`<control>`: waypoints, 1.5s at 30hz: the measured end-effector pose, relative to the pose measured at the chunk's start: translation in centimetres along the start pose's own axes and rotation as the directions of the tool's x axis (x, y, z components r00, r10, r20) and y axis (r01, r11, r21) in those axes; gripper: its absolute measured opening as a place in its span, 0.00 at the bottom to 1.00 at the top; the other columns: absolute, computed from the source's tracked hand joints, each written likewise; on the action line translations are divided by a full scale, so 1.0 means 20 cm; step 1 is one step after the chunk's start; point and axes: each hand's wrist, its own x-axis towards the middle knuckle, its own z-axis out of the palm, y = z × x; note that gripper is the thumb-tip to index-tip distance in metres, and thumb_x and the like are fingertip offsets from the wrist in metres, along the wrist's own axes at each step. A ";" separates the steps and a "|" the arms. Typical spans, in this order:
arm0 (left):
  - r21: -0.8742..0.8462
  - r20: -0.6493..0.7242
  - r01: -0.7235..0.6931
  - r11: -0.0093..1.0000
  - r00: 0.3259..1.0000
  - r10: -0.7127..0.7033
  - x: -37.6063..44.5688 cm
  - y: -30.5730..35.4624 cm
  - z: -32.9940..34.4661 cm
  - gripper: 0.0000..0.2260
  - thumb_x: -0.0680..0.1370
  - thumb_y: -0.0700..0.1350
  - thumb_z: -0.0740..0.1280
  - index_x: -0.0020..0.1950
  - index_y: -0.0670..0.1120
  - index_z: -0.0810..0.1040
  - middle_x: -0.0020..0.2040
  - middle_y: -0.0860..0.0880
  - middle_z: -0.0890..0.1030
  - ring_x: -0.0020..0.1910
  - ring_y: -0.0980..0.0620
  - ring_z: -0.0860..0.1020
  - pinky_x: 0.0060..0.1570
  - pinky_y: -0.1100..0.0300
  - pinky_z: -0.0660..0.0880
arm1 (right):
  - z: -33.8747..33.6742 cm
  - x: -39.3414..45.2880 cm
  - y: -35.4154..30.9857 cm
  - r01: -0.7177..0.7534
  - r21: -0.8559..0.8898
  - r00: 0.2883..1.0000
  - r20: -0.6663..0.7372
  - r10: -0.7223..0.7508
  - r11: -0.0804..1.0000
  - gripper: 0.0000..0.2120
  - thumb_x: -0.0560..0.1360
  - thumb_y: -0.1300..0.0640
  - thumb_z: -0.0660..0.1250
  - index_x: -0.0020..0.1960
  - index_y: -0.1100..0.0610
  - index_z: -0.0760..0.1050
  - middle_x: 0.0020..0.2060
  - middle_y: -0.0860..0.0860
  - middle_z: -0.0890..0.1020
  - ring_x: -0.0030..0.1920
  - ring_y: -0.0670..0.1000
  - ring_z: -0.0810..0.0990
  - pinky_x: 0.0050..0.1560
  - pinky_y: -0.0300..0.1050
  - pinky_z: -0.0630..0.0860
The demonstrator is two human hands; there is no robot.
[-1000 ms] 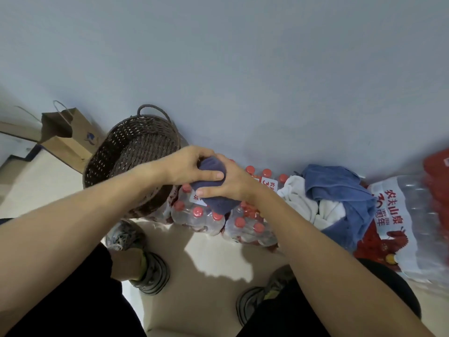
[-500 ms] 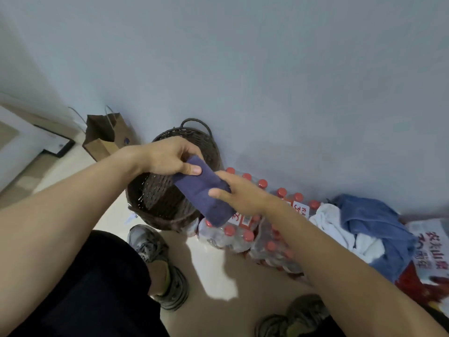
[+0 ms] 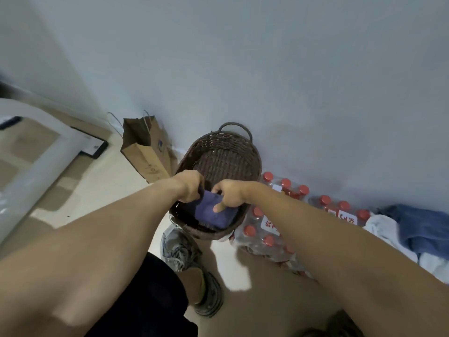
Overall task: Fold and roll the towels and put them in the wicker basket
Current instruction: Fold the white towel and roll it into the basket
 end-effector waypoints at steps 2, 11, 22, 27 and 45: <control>0.014 0.028 0.036 0.999 0.999 -0.036 0.01 -0.01 0.02 0.11 0.75 0.43 0.69 0.57 0.48 0.81 0.57 0.45 0.81 0.57 0.44 0.79 0.48 0.62 0.70 | 0.01 0.03 -0.01 -0.012 -0.084 0.998 0.064 0.018 0.996 0.30 0.72 0.48 0.75 0.69 0.57 0.71 0.59 0.53 0.78 0.53 0.54 0.76 0.48 0.42 0.70; -0.016 -0.033 0.038 0.999 0.999 -0.038 0.02 -0.04 0.08 0.15 0.74 0.42 0.71 0.60 0.45 0.80 0.59 0.44 0.81 0.58 0.44 0.78 0.56 0.59 0.71 | 0.09 0.04 0.02 -0.107 -0.310 0.988 -0.138 0.066 0.945 0.30 0.57 0.43 0.83 0.49 0.56 0.73 0.44 0.51 0.78 0.46 0.55 0.79 0.45 0.47 0.76; -0.193 -0.275 -0.354 0.915 0.915 0.296 -0.04 0.52 -0.16 0.04 0.76 0.44 0.68 0.48 0.46 0.81 0.42 0.52 0.83 0.43 0.51 0.80 0.47 0.61 0.74 | -0.05 -0.74 0.47 0.042 0.029 0.896 -0.443 -0.025 0.999 0.04 0.76 0.53 0.70 0.50 0.50 0.79 0.39 0.43 0.80 0.41 0.46 0.78 0.44 0.40 0.74; -0.108 0.092 -0.464 0.879 0.876 0.474 -0.11 1.02 -0.12 0.07 0.78 0.50 0.67 0.46 0.48 0.79 0.42 0.51 0.82 0.41 0.53 0.78 0.45 0.60 0.74 | 0.01 -1.30 0.95 -0.286 0.113 0.856 -0.416 0.307 0.952 0.04 0.74 0.52 0.71 0.48 0.46 0.78 0.40 0.42 0.82 0.41 0.45 0.79 0.37 0.32 0.70; -0.389 -0.052 -0.396 0.832 0.911 0.410 0.15 2.34 0.92 0.19 0.73 0.54 0.73 0.57 0.48 0.70 0.51 0.50 0.76 0.48 0.50 0.76 0.47 0.61 0.71 | 0.63 -1.80 1.76 -0.527 0.576 0.519 -0.364 0.773 0.625 0.16 0.65 0.52 0.79 0.40 0.56 0.73 0.39 0.53 0.79 0.44 0.55 0.79 0.40 0.45 0.74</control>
